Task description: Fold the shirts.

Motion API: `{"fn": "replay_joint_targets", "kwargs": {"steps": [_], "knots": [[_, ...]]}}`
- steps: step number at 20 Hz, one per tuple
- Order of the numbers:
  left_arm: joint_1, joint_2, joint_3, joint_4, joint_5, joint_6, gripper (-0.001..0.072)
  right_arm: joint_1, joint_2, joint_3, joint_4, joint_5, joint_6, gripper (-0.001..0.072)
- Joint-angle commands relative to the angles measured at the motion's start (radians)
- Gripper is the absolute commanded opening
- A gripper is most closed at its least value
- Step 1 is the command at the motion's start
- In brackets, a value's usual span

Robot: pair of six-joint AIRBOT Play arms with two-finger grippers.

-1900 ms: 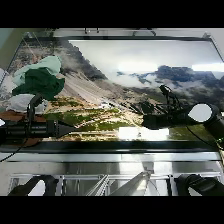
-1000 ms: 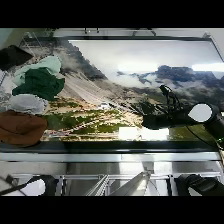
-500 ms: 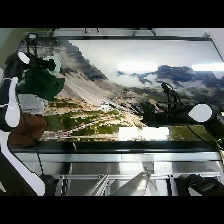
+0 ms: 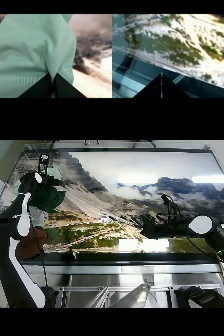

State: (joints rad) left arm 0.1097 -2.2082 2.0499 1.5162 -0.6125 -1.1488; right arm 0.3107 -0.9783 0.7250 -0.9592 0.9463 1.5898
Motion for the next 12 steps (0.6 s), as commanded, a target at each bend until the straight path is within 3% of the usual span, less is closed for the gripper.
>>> {"fn": "replay_joint_targets", "kwargs": {"steps": [1,3,5,9,12], "knots": [[-0.010,0.056,-0.005,0.006,-0.023,-0.001,0.0025,0.001,-0.001,0.000,0.003,0.000,0.000,0.0030],[-0.021,0.127,-0.005,-0.040,-0.092,-0.001,0.0024,0.001,-0.001,0.000,0.003,0.000,0.000,0.0030],[-0.034,0.234,-0.005,-0.181,-0.180,0.020,0.0024,0.001,-0.001,0.000,0.003,0.000,0.000,0.0030],[-0.098,0.500,-0.005,-0.644,-0.357,0.246,0.0024,0.001,-0.001,0.000,0.003,0.000,0.000,0.0029],[-0.151,0.629,-0.005,-0.787,-0.438,0.253,0.0024,0.001,-0.001,0.000,0.003,-0.001,0.000,0.0030]]}}
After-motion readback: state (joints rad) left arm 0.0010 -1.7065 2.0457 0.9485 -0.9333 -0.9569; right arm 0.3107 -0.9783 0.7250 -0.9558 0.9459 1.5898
